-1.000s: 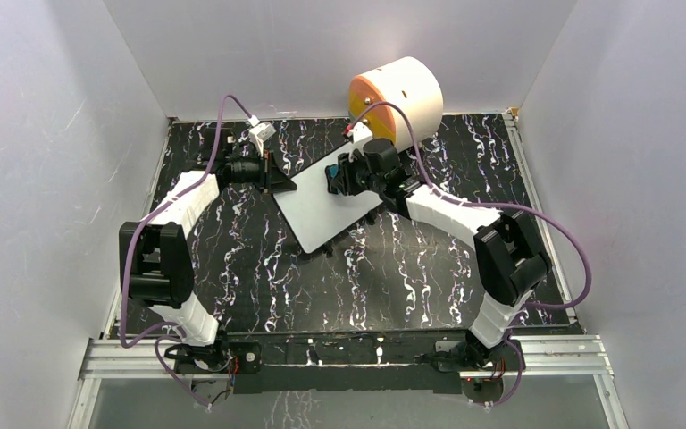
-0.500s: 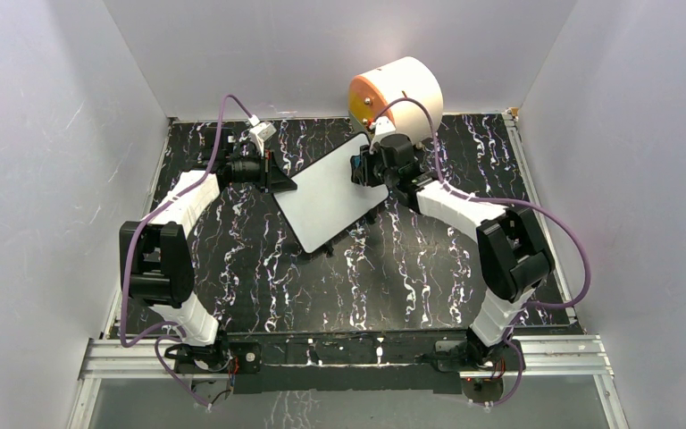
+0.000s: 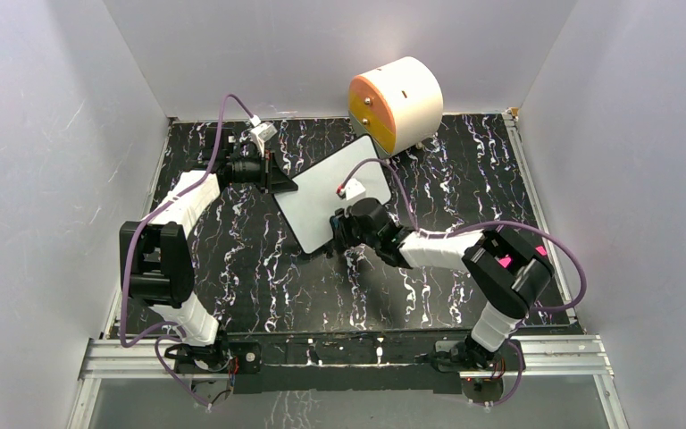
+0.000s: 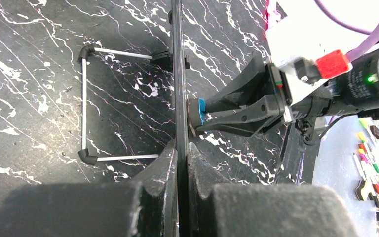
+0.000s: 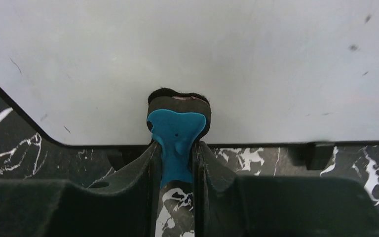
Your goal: Erase the whiteboard
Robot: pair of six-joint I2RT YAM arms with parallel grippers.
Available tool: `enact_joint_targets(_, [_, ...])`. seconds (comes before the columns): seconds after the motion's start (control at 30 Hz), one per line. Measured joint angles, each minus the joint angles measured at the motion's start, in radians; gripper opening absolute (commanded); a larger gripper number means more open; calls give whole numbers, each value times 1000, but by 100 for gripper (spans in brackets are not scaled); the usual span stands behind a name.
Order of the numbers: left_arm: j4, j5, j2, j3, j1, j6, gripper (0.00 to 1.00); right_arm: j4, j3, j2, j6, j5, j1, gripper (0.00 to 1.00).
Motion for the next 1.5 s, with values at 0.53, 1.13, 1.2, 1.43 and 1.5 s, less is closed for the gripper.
enact_joint_targets(0.53, [0, 8, 0, 0, -3, 7, 0, 157, -47, -20, 10, 248, -34, 18])
enact_joint_targets(1.13, [-18, 30, 0, 0, -16, 21, 0, 329, -106, -21, -27, 253, 154, 17])
enact_joint_targets(1.2, [-19, 30, 0, 0, -16, 21, 0, 337, -120, -21, -43, 270, 150, 17])
enact_joint_targets(1.43, [-19, 28, 0, 0, -16, 24, 0, 399, -170, -21, -86, 273, 49, 17])
enact_joint_targets(1.5, [-19, 22, 0, 0, -15, 24, 0, 409, -170, -21, -87, 255, 4, 16])
